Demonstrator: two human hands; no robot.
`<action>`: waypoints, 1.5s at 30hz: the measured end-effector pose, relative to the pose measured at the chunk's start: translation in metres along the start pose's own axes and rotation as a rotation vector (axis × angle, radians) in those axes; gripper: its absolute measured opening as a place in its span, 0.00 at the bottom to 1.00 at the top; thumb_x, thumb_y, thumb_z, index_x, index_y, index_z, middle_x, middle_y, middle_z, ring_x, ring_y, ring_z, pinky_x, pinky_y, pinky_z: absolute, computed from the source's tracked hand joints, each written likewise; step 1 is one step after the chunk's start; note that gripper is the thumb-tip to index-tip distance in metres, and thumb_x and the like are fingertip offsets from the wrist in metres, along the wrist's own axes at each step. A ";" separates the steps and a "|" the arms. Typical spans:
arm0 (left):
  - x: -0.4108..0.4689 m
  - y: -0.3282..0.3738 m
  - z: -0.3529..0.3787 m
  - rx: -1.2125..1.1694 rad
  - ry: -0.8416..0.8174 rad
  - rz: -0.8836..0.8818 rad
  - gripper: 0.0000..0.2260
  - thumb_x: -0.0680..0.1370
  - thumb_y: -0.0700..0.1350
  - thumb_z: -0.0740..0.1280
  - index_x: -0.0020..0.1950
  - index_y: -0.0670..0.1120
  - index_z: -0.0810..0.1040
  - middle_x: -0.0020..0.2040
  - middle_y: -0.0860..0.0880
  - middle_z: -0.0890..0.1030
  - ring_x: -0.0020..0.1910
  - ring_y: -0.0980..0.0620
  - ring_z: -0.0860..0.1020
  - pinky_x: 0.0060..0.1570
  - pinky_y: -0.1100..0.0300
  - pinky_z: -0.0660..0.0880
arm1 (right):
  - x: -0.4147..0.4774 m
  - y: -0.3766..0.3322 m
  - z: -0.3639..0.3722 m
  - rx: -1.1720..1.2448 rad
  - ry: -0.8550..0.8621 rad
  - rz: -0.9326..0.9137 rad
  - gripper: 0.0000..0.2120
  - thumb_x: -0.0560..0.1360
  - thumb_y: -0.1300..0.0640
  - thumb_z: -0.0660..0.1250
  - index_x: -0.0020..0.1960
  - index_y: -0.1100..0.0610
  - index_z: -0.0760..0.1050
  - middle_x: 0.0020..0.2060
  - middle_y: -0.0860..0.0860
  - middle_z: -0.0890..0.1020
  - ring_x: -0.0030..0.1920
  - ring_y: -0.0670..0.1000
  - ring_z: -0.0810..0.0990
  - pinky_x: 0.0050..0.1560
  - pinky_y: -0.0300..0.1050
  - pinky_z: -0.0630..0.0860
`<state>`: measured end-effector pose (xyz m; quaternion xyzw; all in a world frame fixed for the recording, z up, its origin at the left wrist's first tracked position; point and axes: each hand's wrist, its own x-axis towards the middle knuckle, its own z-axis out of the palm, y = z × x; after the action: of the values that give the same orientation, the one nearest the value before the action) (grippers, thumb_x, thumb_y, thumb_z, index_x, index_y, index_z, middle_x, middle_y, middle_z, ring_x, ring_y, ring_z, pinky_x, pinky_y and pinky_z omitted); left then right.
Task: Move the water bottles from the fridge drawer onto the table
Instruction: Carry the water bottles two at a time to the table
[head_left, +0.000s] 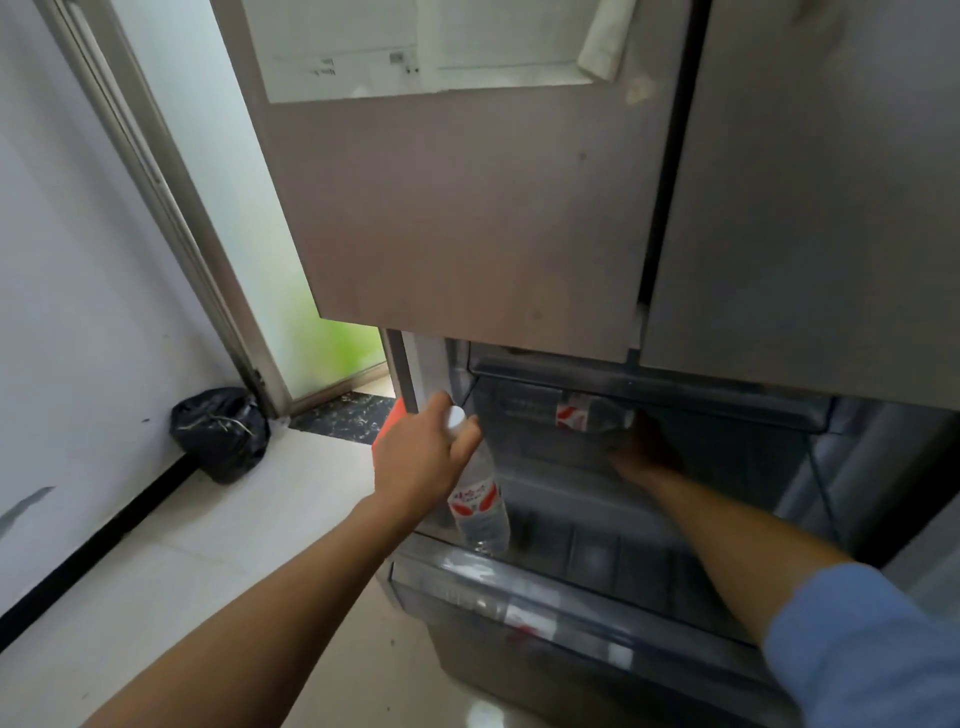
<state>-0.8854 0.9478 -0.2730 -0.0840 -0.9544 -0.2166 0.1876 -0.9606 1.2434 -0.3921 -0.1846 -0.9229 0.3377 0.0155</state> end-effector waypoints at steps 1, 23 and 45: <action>0.001 0.000 0.002 0.009 0.010 0.010 0.14 0.78 0.63 0.57 0.46 0.53 0.64 0.39 0.46 0.80 0.39 0.46 0.76 0.36 0.54 0.73 | 0.002 -0.001 0.002 -0.009 0.014 -0.028 0.35 0.68 0.50 0.71 0.71 0.54 0.63 0.65 0.61 0.73 0.61 0.62 0.76 0.59 0.53 0.75; -0.003 0.010 -0.049 -0.003 -0.341 -0.008 0.14 0.80 0.56 0.59 0.57 0.48 0.67 0.49 0.46 0.81 0.40 0.49 0.79 0.38 0.60 0.75 | -0.129 -0.034 -0.033 -0.308 -0.416 0.011 0.25 0.76 0.37 0.59 0.64 0.54 0.75 0.61 0.55 0.79 0.56 0.57 0.78 0.54 0.47 0.75; -0.010 0.017 -0.197 -0.023 0.013 0.206 0.12 0.79 0.53 0.62 0.50 0.44 0.73 0.40 0.42 0.81 0.35 0.44 0.75 0.35 0.57 0.63 | -0.250 -0.177 -0.166 -0.560 0.322 -0.434 0.15 0.75 0.42 0.59 0.51 0.53 0.73 0.44 0.54 0.83 0.45 0.60 0.80 0.38 0.46 0.64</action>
<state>-0.8086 0.8744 -0.1057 -0.1825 -0.9369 -0.2074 0.2142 -0.7607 1.1331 -0.1286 -0.0330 -0.9827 0.0283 0.1801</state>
